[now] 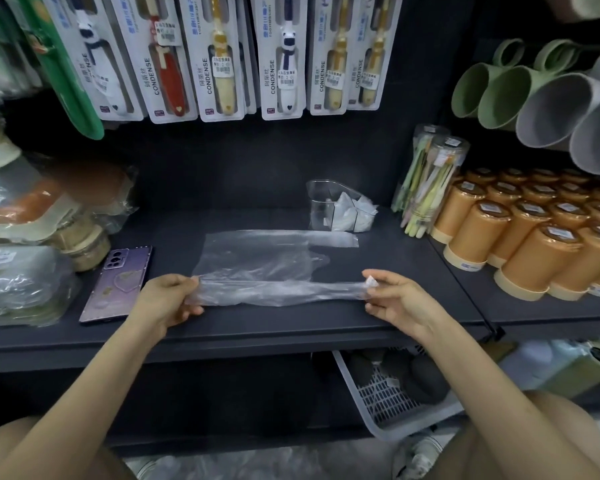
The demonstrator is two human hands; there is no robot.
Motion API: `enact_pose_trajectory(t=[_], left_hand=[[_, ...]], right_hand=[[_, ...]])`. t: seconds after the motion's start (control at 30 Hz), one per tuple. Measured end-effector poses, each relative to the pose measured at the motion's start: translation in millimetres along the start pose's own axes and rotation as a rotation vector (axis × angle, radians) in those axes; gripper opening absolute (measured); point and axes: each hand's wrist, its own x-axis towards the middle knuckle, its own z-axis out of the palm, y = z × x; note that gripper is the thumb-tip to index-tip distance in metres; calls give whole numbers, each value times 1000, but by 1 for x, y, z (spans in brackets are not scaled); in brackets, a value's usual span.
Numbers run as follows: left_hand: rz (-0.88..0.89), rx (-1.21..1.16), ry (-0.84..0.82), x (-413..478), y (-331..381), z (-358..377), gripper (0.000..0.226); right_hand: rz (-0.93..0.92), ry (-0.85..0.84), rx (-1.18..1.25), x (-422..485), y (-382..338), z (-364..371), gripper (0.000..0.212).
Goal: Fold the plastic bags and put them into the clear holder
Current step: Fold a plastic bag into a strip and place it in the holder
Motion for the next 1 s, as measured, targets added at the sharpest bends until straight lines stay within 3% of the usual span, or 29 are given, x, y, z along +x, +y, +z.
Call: enact_pose_trajectory(t=[0.1, 0.2, 0.27, 0.53, 0.67, 0.77, 0.83, 0.9, 1.0], left_hand=[[8, -74, -36, -3, 0, 2, 22], [-130, -345, -111, -11, 2, -1, 33], [-149, -435, -115, -15, -4, -3, 27], [23, -311, 63, -17, -20, -6, 28], [49, -278, 73, -14, -22, -3, 22], [54, -241, 80, -13, -24, -2, 22], [70, -208, 88, -14, -24, -3, 22], [86, -171, 87, -15, -24, -3, 21], [111, -109, 80, -19, -25, -4, 19]], right_hand=[[15, 8, 47, -4, 1, 4, 20], [-63, 174, -59, -2, 8, 13, 12], [-101, 245, -82, -1, 12, 17, 11], [-136, 337, -104, -4, 14, 10, 19], [-85, 338, -223, -6, 11, 1, 14], [-105, 452, -324, -4, 5, -2, 15], [-183, 610, -540, -3, 1, 2, 15], [-385, 682, -881, -6, -4, 19, 13], [-676, 369, -1103, -2, -10, 69, 20]])
